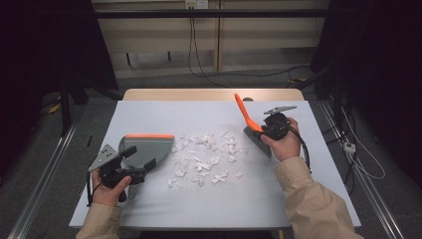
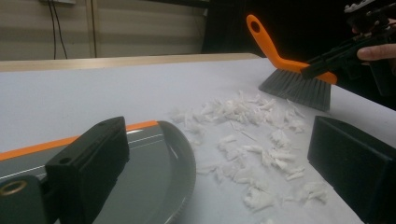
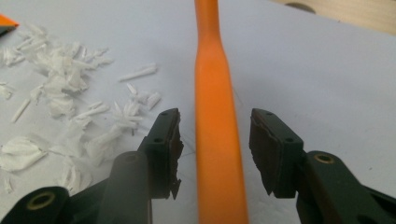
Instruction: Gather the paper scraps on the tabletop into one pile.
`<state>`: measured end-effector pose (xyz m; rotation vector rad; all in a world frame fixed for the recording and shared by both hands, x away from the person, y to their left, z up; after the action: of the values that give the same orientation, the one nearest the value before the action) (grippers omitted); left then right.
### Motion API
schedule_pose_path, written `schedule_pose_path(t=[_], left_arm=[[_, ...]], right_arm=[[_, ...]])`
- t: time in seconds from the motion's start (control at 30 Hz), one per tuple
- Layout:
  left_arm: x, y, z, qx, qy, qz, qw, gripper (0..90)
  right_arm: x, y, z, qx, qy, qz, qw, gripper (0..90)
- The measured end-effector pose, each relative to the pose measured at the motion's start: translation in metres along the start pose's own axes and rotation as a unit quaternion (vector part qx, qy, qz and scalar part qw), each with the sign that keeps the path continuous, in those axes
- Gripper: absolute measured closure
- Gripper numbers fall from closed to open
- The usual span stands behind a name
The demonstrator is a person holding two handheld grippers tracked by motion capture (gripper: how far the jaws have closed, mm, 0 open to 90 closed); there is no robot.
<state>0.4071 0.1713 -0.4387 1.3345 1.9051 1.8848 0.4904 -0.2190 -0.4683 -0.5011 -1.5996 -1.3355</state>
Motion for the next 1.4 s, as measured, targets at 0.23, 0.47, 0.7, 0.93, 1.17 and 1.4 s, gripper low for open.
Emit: schedule_pose_path(t=[0.23,0.47,0.7,0.93,1.17,1.4], left_arm=[[0.001,-0.003,0.000,-0.005,0.002,0.006,1.0000,5.4],[0.003,-0.003,0.001,-0.003,0.004,0.005,1.0000,5.4],[0.005,-0.004,0.007,0.005,0.012,0.005,0.9999,5.4],[0.009,-0.008,0.013,0.014,0.020,0.005,0.9997,5.6],[0.009,-0.008,0.016,0.022,0.021,0.001,0.9995,5.6],[0.007,-0.011,0.016,0.019,0.018,0.007,0.9996,5.6]], right_arm=[[-0.014,-0.011,0.001,0.007,-0.005,0.023,0.9997,71.1],[-0.011,-0.004,0.000,0.022,-0.014,0.014,0.9996,71.5],[-0.018,0.027,-0.002,0.038,-0.010,-0.037,0.9985,71.5],[-0.040,0.052,0.007,0.086,-0.028,-0.037,0.9952,71.5],[-0.054,0.046,0.021,0.132,-0.017,-0.018,0.9909,71.4],[-0.047,0.032,0.038,0.162,-0.010,-0.014,0.9867,71.3]])
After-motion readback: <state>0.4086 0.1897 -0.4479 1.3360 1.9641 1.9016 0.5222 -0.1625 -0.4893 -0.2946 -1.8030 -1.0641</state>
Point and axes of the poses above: each handheld gripper's, and its own axes: x roughly backward along the jaws, y roughly out of its top, z roughly to its left, the point moved 9 cm from there along -x, roughly forward along the jaws, and after that the axes turned 12 degrees about z, right-handed, at the moved point
